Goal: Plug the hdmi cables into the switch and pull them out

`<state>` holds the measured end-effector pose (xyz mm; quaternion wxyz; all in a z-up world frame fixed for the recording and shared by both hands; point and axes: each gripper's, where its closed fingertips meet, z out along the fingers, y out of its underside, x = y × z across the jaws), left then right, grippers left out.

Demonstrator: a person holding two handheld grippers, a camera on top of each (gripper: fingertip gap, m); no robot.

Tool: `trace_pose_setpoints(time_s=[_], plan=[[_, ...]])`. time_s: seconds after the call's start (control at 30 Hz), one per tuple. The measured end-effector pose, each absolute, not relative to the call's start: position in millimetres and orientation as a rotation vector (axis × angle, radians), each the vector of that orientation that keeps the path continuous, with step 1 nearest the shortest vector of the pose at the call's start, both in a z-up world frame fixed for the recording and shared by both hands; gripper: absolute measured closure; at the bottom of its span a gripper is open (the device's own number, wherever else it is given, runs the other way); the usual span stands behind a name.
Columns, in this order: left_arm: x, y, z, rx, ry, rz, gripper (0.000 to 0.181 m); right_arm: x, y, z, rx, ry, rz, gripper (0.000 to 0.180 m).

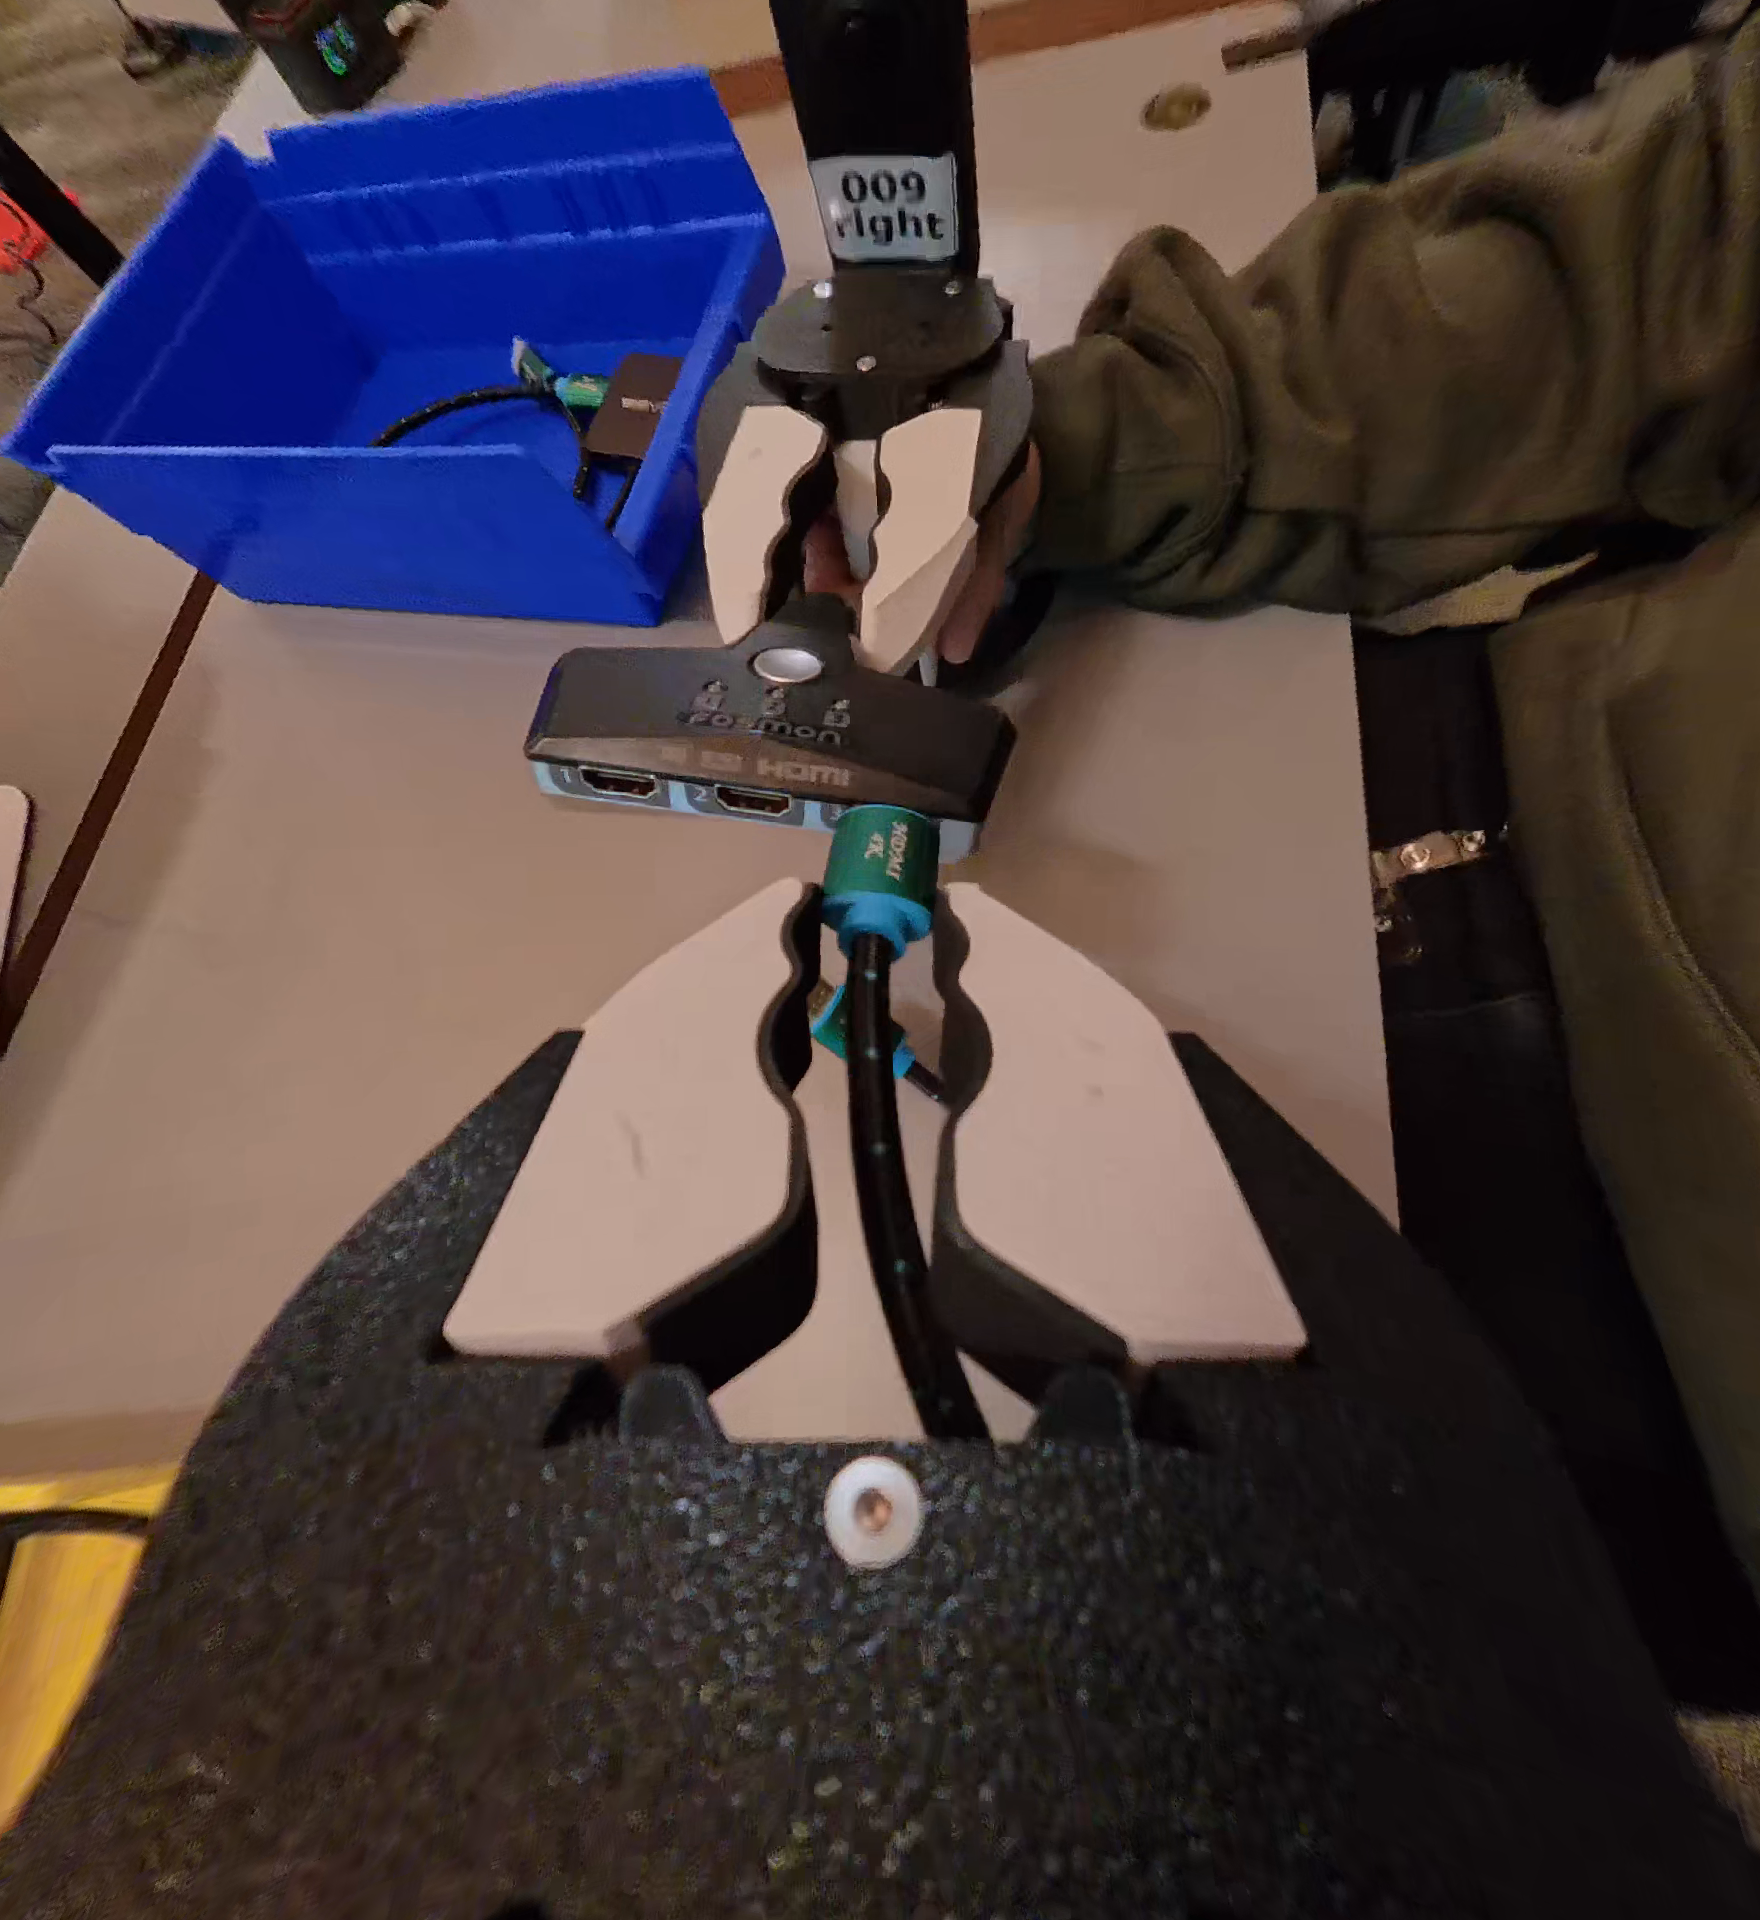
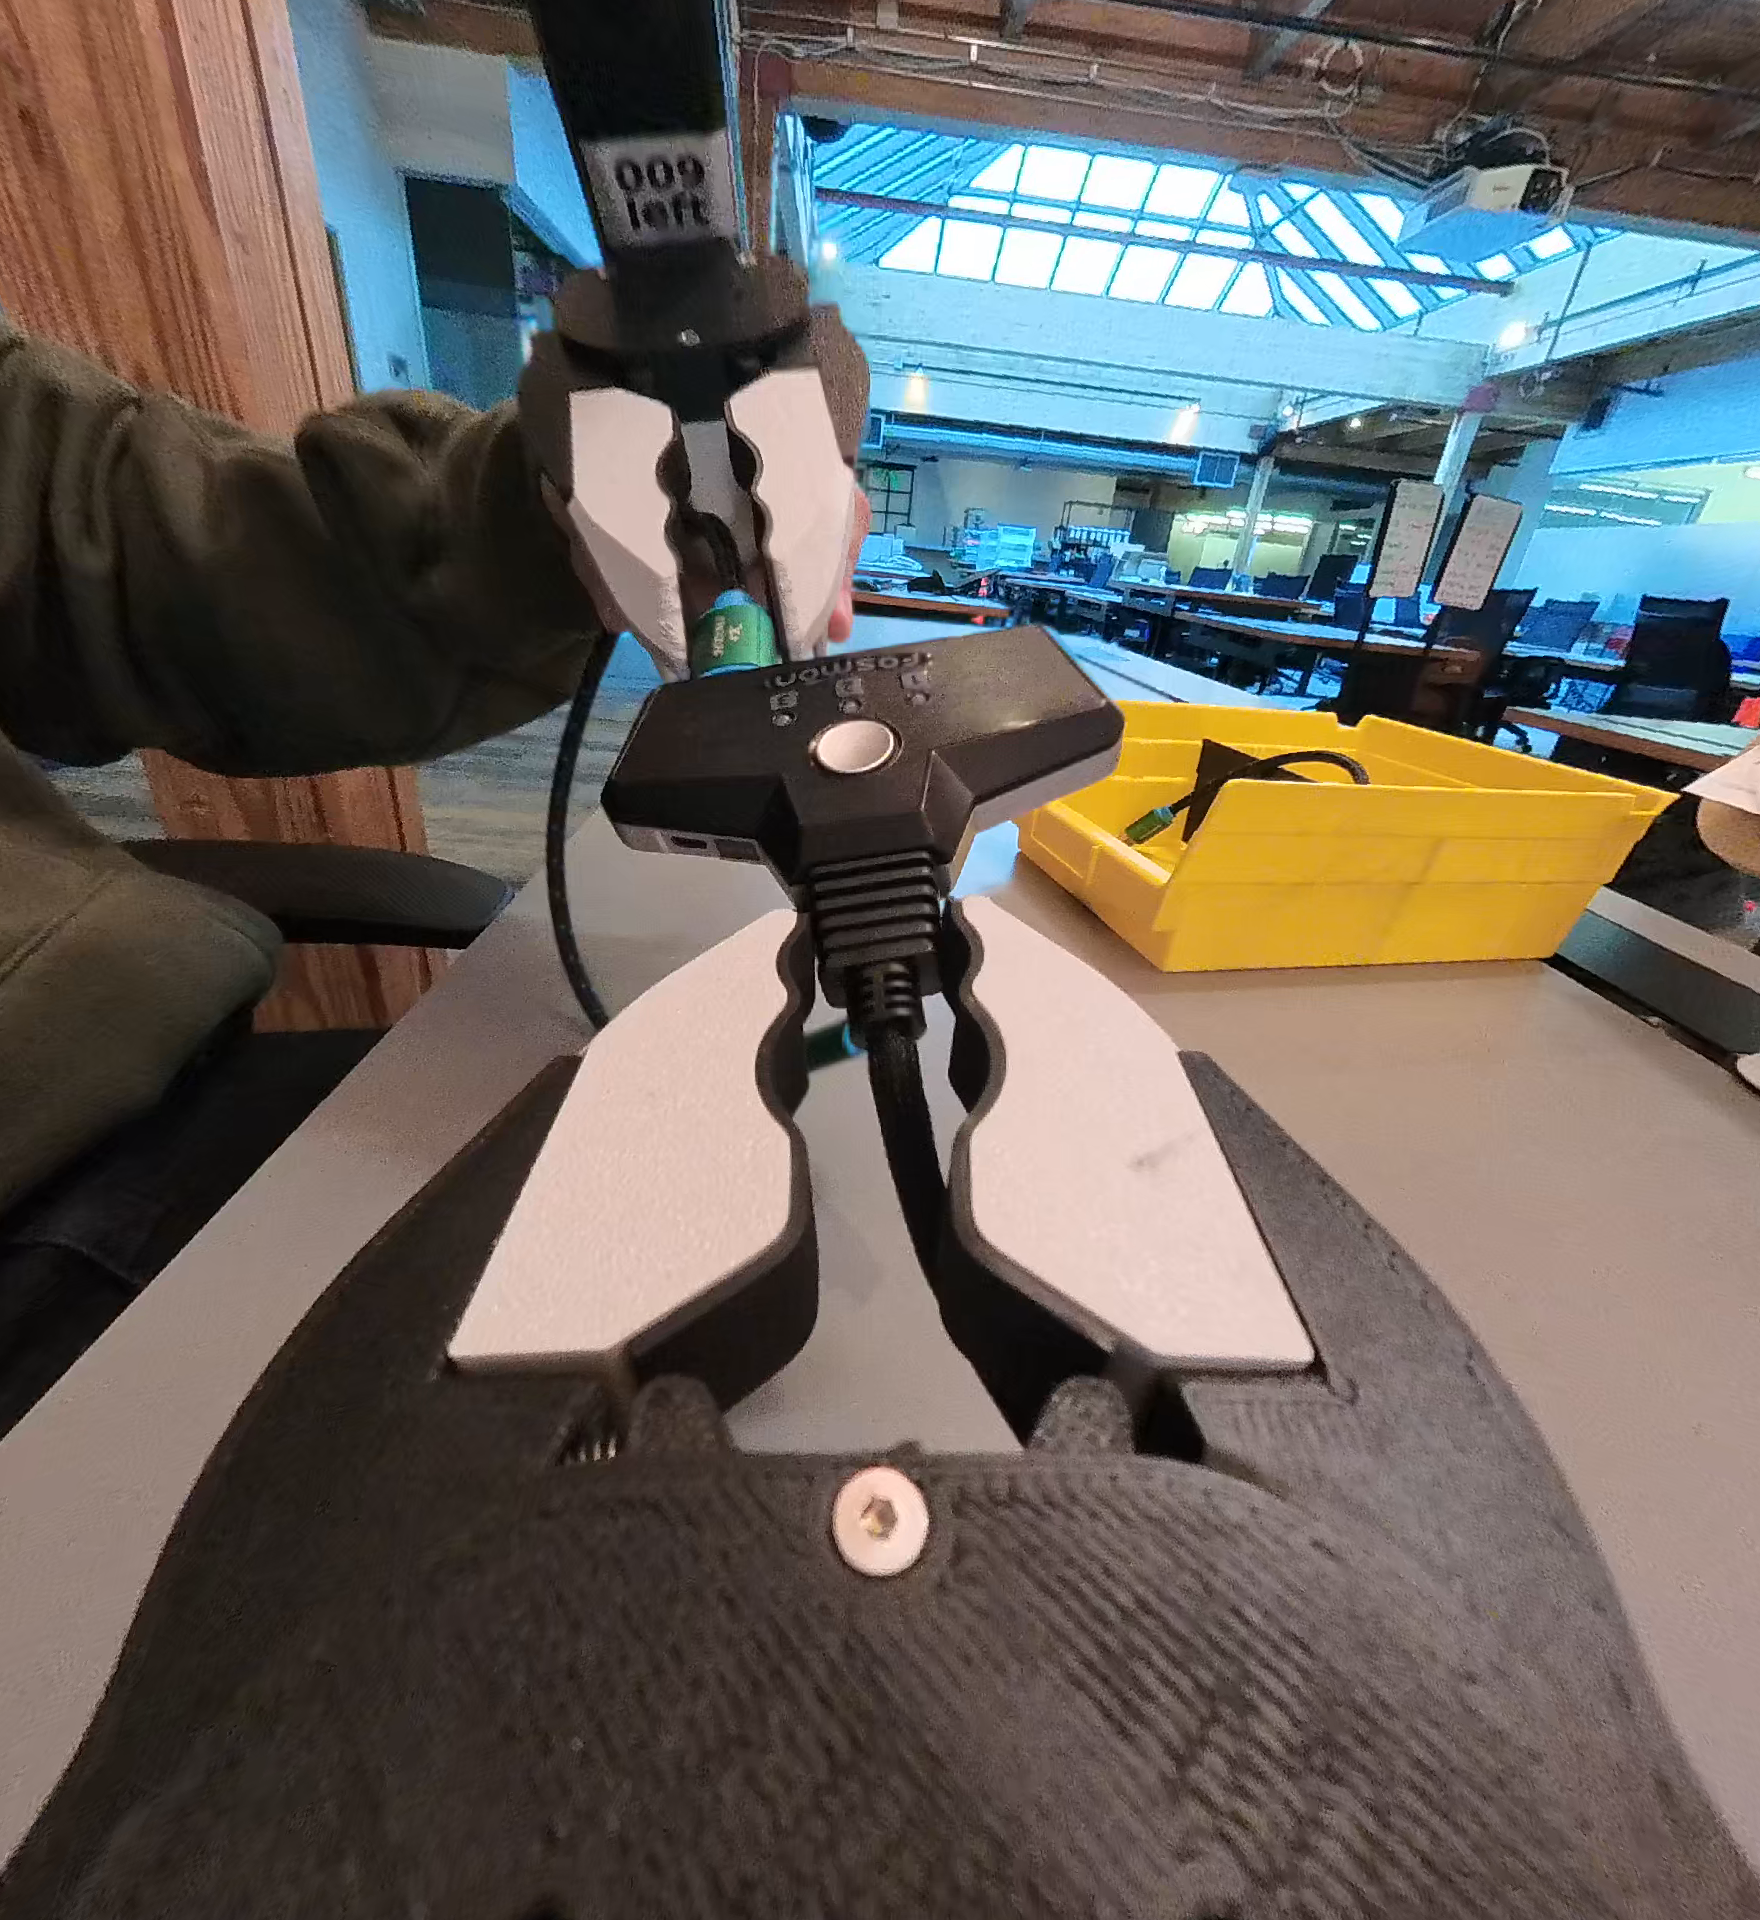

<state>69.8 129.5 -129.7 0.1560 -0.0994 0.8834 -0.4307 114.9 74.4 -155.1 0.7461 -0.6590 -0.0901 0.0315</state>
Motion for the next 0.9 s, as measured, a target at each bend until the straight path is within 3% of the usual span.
trace_pose_setpoints(time_s=[0.9], plan=[[82,130,-142,-0.345,2.261,-1.86,0.162,129,63,-140,-1.308,-0.094,0.131,0.148]])
